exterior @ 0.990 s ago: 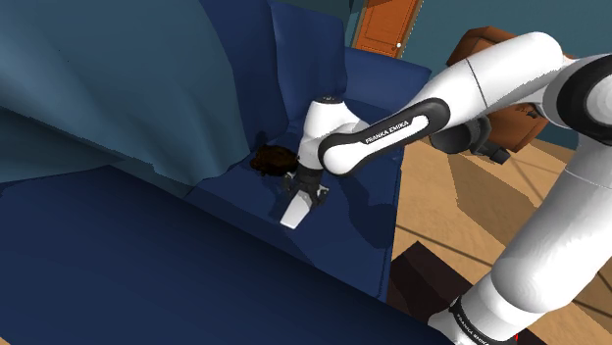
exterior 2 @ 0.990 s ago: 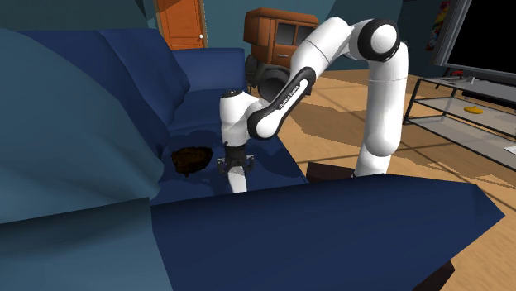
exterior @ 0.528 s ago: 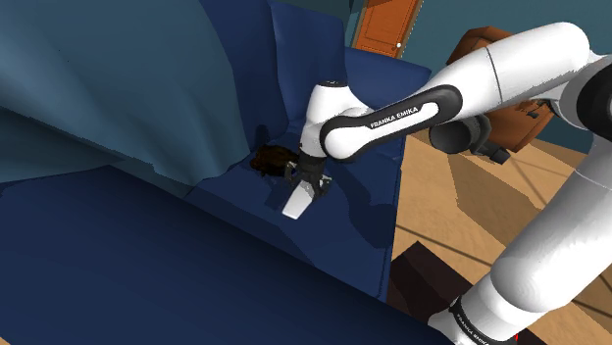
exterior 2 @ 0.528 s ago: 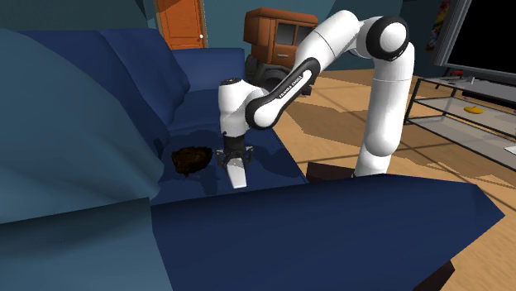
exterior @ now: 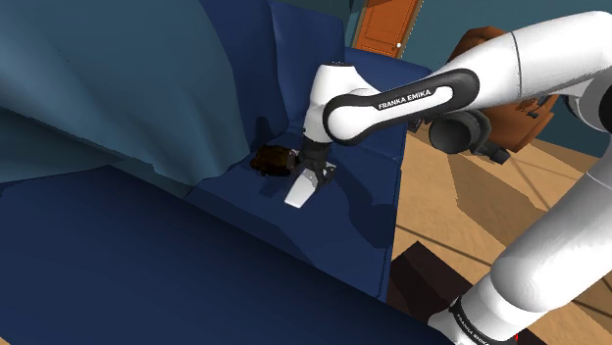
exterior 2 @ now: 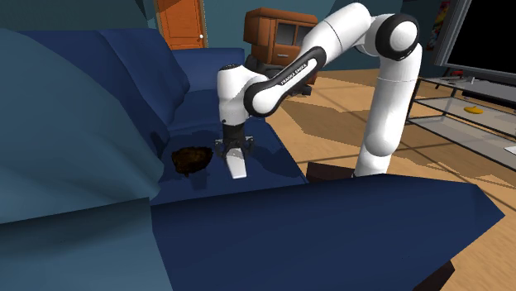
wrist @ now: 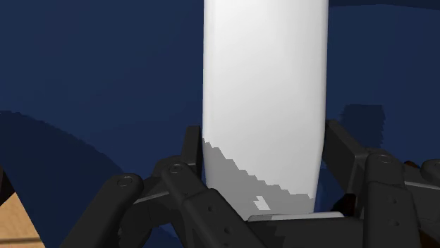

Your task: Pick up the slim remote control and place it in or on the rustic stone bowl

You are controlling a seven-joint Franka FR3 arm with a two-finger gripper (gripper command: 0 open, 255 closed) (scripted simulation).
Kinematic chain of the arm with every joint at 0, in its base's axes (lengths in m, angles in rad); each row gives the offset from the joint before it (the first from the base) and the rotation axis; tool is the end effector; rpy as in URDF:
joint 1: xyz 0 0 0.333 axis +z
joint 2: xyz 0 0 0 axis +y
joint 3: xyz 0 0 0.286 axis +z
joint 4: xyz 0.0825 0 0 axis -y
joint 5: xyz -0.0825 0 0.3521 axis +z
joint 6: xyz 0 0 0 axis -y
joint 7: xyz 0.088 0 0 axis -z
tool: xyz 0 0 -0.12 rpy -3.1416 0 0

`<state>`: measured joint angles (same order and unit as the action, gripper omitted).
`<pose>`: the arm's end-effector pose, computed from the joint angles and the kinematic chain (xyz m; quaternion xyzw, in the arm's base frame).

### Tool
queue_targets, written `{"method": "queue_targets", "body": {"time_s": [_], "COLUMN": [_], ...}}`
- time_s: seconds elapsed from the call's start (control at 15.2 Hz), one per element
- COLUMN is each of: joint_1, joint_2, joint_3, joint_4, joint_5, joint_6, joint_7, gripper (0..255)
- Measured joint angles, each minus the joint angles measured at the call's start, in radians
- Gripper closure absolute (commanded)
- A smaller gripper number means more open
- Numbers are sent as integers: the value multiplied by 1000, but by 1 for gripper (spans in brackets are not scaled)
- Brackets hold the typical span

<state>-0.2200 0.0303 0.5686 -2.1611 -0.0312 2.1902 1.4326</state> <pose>0.4831 0.1734 0.3611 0.8612 -0.5082 0.0047 0.0014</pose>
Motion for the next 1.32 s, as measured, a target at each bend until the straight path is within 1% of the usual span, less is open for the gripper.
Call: {"method": "queue_targets", "body": {"time_s": [0.46,0.66,0.73,0.92,1.06,1.32], "joint_1": [-3,-5,-8,-8,-7,16], "joint_2": [-45,-42,-20,91,169,325], "joint_3": [-2,-4,-7,-15,-28,-54], "joint_4": [50,86,111,236,330,538], "joint_5": [30,28,15,-49,-90,-161], "joint_6": [-88,-121,-127,-159,-186,-257], "joint_7": [-22,-25,-26,-9,-11,-17], "gripper": [255,255,255,255,255,255]}}
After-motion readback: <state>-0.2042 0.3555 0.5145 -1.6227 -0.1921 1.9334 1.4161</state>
